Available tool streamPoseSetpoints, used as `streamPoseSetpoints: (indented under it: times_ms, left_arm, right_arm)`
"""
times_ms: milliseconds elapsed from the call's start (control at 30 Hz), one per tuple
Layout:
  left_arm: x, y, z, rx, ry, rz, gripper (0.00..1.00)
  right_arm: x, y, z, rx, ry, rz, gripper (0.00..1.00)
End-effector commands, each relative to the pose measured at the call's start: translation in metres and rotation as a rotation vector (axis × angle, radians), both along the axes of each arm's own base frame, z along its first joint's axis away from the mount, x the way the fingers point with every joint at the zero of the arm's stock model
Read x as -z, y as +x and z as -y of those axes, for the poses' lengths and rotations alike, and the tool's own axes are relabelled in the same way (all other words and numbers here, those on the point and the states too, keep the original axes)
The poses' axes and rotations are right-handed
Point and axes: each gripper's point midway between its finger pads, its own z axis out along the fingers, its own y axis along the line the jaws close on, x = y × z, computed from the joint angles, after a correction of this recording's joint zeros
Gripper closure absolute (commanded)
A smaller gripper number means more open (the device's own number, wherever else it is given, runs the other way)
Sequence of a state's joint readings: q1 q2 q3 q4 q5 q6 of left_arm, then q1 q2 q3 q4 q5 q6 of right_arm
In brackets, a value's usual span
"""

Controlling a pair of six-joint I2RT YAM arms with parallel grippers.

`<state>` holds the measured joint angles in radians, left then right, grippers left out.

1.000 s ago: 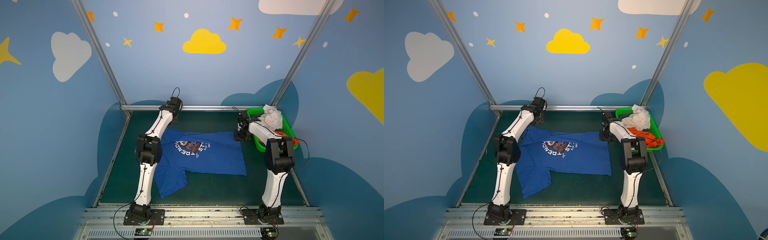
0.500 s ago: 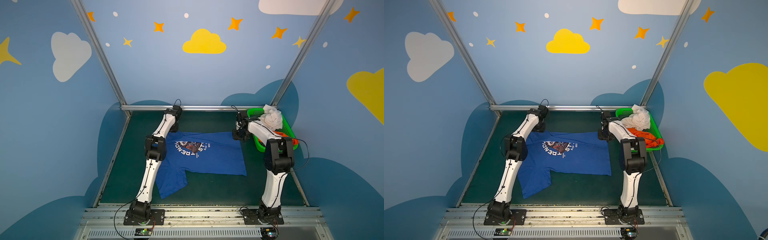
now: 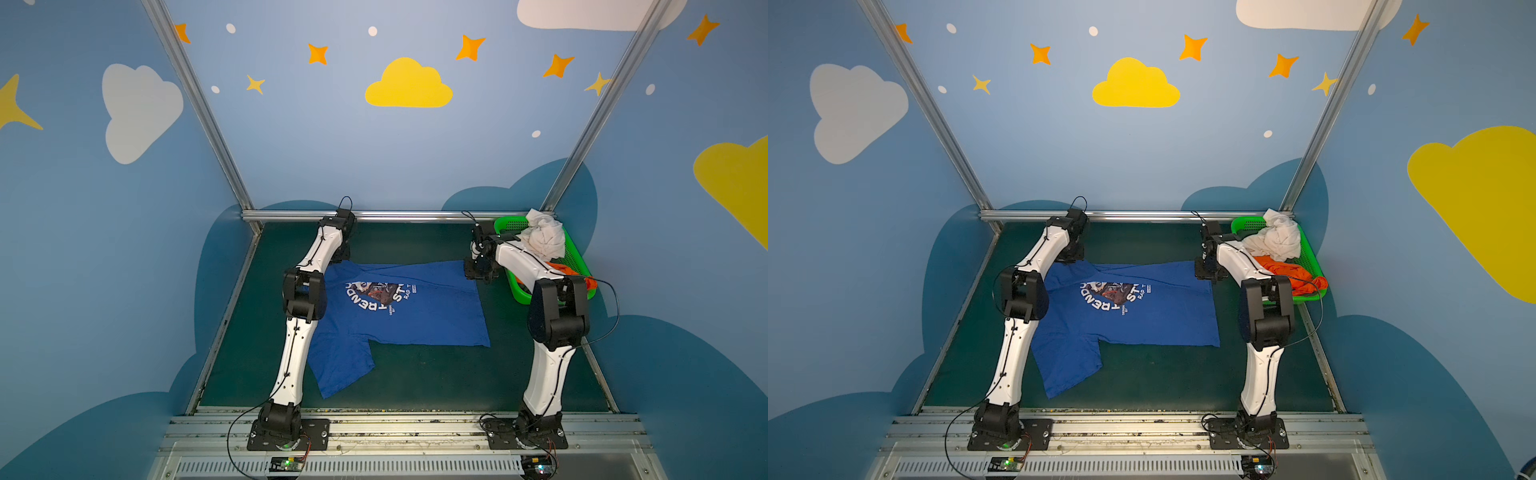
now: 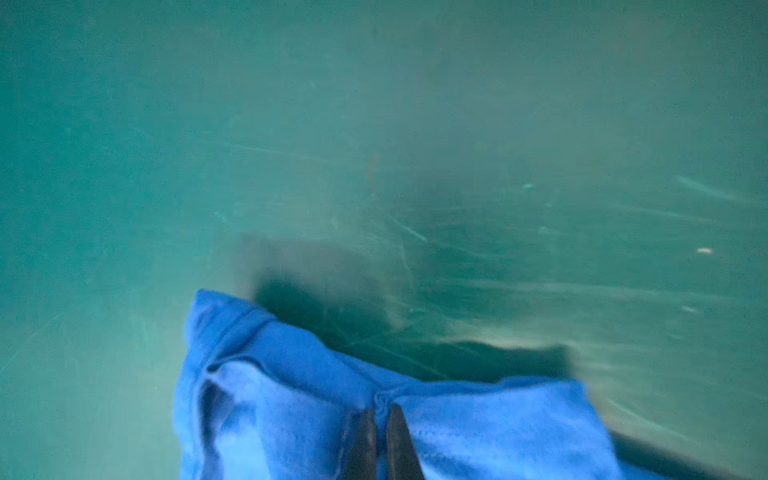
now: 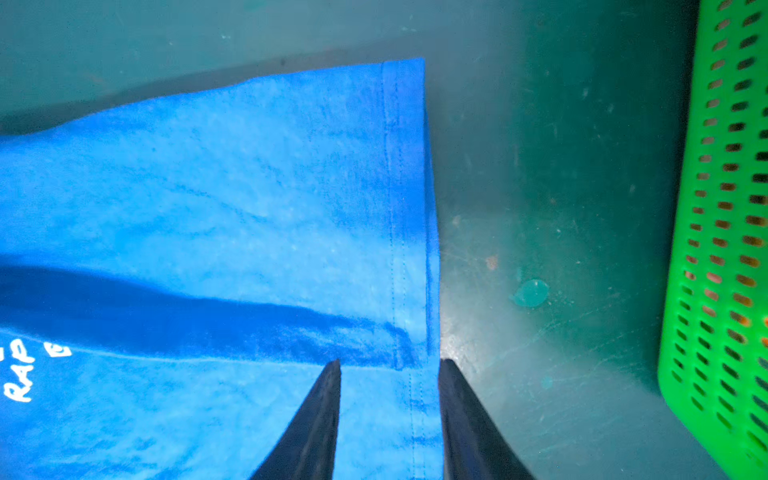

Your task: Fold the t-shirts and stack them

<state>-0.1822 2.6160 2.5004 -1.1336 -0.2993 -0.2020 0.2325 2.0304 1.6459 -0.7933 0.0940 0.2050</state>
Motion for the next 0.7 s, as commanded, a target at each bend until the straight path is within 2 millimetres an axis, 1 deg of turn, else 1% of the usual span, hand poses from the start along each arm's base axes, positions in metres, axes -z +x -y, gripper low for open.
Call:
streamPoseSetpoints:
  times_ms: [0,167,367,567,667]
  left_arm:
    - [-0.044,0.006,0.007,0.005,-0.023,0.103,0.95]
    - [-0.062,0.001,0.012,0.019,-0.023,0.138,0.95]
    - [-0.075,-0.019,0.017,0.030,-0.009,0.139,0.95]
    - [-0.080,-0.056,0.018,0.000,0.001,0.154,0.95]
    - [-0.078,-0.078,0.015,-0.032,-0.005,0.156,0.95]
  right_arm:
    - [-0.017,-0.005,-0.002,0.003,0.013,0.018,0.59]
    - [-0.016,-0.007,-0.004,0.001,0.017,0.018,0.59]
    - [-0.019,-0.010,-0.006,-0.004,0.024,0.025,0.60]
    - [-0.021,-0.015,-0.010,-0.013,0.035,0.030,0.60]
    - [-0.021,-0.018,-0.012,-0.018,0.044,0.031,0.60]
